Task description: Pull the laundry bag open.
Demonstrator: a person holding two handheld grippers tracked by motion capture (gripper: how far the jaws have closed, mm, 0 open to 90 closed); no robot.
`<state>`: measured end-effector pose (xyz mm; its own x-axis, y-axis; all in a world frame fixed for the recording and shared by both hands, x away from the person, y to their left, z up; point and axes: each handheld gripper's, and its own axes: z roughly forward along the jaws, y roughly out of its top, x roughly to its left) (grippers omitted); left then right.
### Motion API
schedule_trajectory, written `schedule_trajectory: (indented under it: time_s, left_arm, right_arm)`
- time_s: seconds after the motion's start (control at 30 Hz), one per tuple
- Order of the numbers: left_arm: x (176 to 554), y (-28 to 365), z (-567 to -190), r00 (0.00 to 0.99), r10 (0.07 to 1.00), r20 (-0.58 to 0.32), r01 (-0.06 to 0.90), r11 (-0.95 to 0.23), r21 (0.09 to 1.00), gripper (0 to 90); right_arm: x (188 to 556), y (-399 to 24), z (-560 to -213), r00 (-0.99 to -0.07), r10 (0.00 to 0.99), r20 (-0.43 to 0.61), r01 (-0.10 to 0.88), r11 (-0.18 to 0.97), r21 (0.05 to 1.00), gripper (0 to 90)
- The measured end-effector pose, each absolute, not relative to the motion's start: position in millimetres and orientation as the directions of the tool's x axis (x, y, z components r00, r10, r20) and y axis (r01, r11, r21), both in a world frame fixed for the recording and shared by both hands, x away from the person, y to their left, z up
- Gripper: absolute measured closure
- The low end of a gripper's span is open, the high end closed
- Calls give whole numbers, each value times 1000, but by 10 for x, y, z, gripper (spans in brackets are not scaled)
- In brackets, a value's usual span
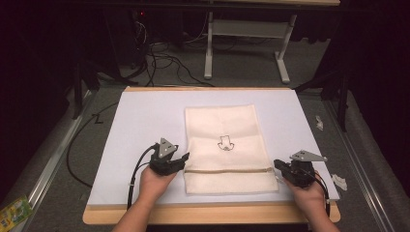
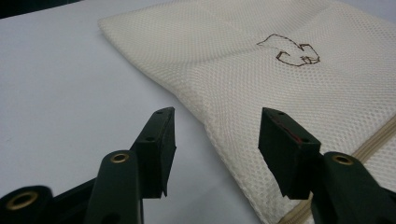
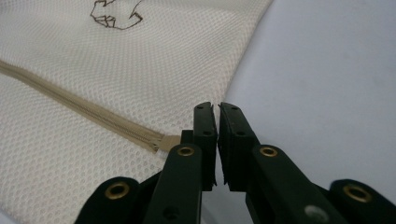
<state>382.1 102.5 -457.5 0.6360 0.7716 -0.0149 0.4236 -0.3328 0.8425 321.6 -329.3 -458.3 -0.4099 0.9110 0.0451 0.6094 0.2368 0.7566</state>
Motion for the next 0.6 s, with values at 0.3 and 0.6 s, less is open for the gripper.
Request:
schedule_trajectory:
  time_s: [0.3, 0.6]
  left_arm:
    - [3817, 1119, -4594, 629, 777, -26, 444, -332, 832, 470]
    - [3749, 1205, -4597, 629, 777, -19, 440, -335, 833, 470]
  right_arm:
    - [3222, -3106, -4595, -505, 862, 43, 584, 305, 752, 880]
    - [3224, -3310, -4493, -455, 890, 43, 589, 264, 764, 793]
